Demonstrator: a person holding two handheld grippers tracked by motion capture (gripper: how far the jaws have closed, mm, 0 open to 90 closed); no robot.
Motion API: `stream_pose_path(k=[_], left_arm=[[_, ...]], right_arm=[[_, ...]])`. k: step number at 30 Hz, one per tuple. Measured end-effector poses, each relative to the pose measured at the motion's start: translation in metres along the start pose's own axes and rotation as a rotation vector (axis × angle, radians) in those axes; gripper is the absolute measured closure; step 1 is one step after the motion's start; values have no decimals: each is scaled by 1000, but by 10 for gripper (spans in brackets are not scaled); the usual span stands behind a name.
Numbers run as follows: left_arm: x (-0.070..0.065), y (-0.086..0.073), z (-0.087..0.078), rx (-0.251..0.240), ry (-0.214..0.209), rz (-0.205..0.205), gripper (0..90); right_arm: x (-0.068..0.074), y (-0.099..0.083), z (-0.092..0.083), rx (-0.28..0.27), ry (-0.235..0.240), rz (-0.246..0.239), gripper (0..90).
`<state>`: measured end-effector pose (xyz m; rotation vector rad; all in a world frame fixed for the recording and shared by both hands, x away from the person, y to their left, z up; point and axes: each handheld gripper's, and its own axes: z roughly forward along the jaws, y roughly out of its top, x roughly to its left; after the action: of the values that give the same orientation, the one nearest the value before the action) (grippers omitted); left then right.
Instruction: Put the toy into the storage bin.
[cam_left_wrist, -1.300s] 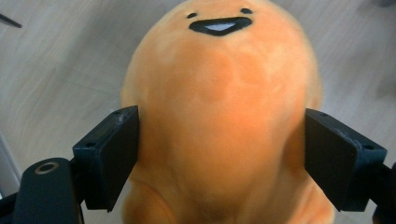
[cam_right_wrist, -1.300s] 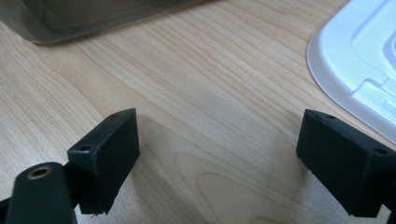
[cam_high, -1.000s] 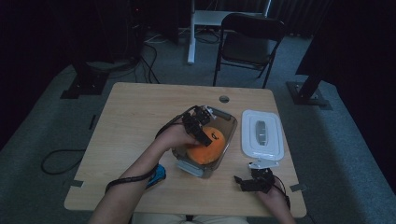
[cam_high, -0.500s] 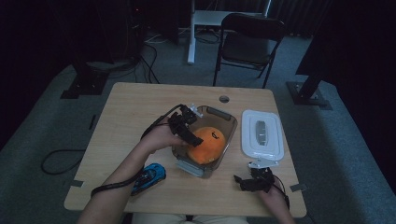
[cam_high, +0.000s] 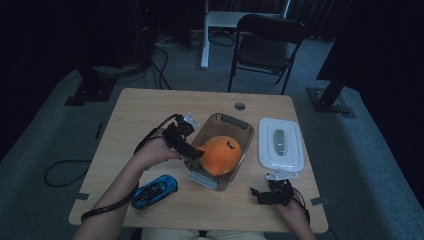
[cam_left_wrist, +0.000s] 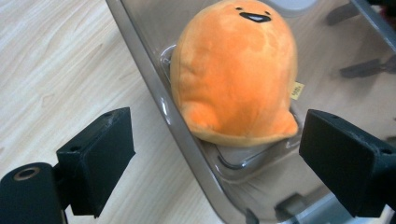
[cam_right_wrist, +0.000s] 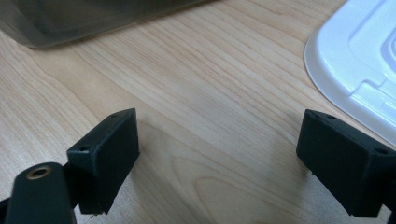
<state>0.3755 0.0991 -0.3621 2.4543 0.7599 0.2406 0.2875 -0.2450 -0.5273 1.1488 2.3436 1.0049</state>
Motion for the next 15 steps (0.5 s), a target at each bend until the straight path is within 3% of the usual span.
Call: stream_pose_path(k=[15], left_arm=[[8, -49, -18, -13, 23, -39, 110]], right_arm=[[0, 0, 0, 0, 0, 0, 125]])
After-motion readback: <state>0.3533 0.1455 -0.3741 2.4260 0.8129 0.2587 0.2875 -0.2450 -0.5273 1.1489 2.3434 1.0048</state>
